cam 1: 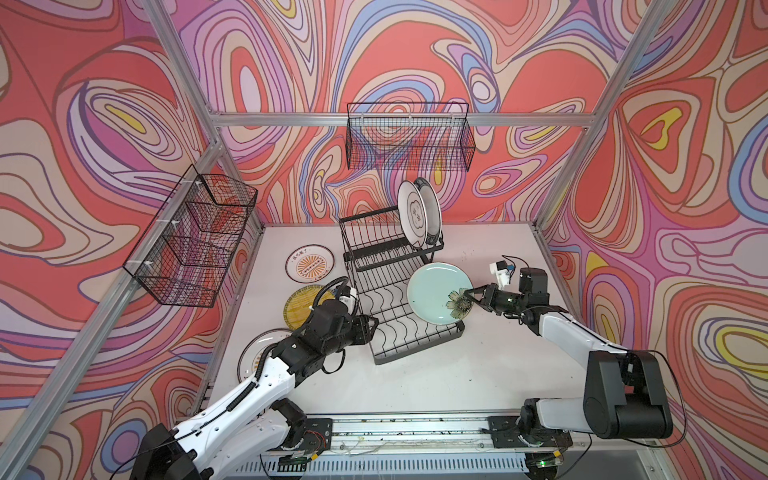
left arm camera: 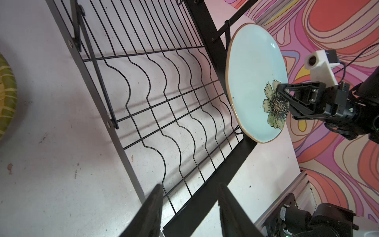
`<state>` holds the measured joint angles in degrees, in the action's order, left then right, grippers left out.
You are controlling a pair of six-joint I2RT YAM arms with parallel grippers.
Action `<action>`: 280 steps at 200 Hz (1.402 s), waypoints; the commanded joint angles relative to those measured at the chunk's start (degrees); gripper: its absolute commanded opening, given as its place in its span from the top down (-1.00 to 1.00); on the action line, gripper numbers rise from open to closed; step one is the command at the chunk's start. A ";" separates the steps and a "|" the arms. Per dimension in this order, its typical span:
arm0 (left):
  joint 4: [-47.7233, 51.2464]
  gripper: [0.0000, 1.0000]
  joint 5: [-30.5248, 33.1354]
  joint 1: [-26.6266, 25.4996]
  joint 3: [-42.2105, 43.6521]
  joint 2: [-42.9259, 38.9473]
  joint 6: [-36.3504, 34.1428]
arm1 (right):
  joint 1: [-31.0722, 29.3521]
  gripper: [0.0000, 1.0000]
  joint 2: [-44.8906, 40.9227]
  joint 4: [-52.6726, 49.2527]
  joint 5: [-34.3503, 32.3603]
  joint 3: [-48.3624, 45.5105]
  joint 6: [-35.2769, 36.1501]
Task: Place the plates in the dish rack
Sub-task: 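Carry the flower plate over the rack's near section beside the left gripper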
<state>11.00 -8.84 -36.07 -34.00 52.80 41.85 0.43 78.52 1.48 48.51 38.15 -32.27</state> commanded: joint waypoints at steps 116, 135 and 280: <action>-5.29 0.06 -2.93 -0.31 -0.80 3.23 2.01 | -10.47 1.00 1.48 14.11 5.12 -0.14 -4.85; -5.19 0.06 -2.94 -0.31 -1.07 3.50 2.01 | -11.32 1.00 1.60 14.34 5.68 0.08 -4.91; -4.85 0.12 -3.11 -0.31 -2.39 4.35 1.33 | -16.59 1.00 0.25 14.40 8.18 1.30 -1.84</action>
<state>7.05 -11.60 -36.12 -34.68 56.84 43.29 -15.55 80.51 11.60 52.99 37.85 -34.57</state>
